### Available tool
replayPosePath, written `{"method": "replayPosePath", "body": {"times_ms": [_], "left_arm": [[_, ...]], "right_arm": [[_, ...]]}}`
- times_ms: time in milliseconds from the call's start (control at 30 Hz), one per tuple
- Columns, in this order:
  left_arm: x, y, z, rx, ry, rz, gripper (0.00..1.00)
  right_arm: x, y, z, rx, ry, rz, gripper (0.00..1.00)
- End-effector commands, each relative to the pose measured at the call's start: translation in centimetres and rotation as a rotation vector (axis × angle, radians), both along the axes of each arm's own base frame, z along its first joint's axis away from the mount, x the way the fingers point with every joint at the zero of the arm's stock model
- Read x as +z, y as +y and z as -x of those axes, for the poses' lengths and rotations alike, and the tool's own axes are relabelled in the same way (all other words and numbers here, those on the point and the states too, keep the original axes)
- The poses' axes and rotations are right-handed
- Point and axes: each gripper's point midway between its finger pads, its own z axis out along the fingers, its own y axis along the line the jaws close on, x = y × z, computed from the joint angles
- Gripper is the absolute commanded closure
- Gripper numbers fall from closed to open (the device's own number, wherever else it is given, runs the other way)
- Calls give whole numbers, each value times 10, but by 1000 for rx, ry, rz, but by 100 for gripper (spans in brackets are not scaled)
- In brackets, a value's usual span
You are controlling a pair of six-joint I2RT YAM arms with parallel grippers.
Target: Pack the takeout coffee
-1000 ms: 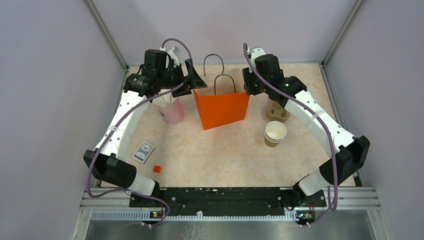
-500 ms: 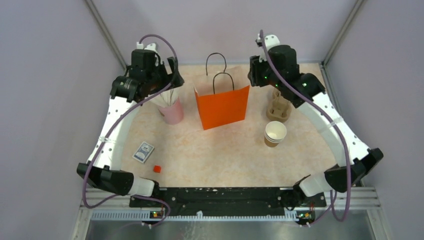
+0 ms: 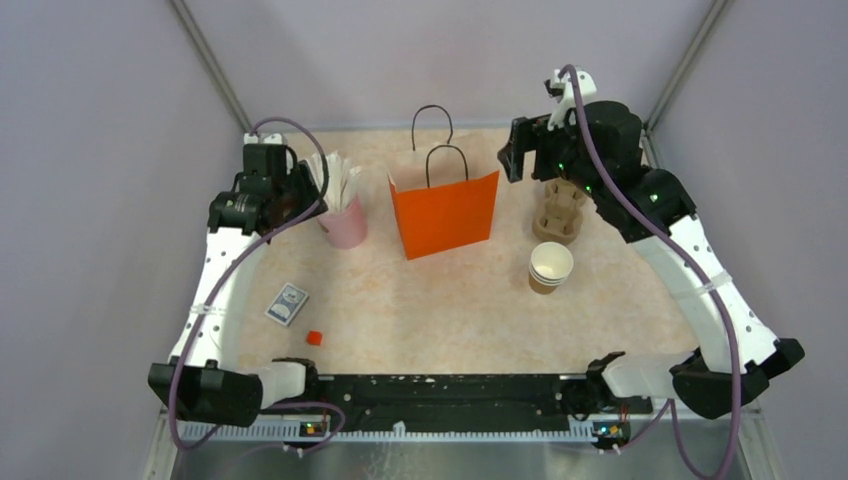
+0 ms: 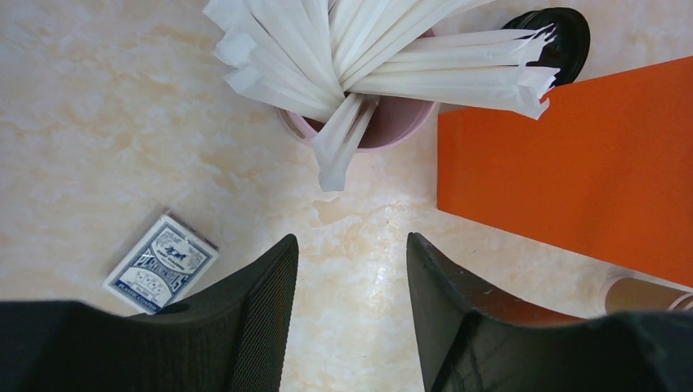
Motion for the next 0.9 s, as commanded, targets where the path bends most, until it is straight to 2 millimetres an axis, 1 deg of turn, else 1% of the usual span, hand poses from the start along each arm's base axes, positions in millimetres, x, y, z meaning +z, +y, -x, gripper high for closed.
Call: {"method": "replayPosePath", "body": {"times_ms": [0, 100, 200, 367, 467, 600, 700, 833, 867], "left_arm": [[-2, -7, -18, -25, -38, 31, 45], [-4, 2, -26, 0, -47, -6, 47], [-4, 4, -32, 1, -59, -20, 49], [-14, 5, -38, 2, -31, -29, 51], [-14, 5, -40, -4, -41, -34, 56], [-15, 6, -40, -7, -36, -45, 65], [-11, 6, -39, -14, -52, -47, 78], [6, 4, -39, -36, -88, -44, 99], [11, 3, -38, -39, -95, -44, 100]], "right_arm": [[1, 1, -2, 5, -6, -9, 13], [-1, 0, 0, 7, -6, -7, 13], [-1, -2, 2, 6, -8, -8, 12], [2, -4, 3, 4, -18, -3, 12], [4, -5, 2, 2, -28, -2, 12], [4, -3, 3, 10, -27, 0, 13], [5, -3, 3, 12, -28, -6, 12], [5, -1, 2, 15, -28, -9, 13], [6, -1, 2, 16, -31, -10, 13]]}}
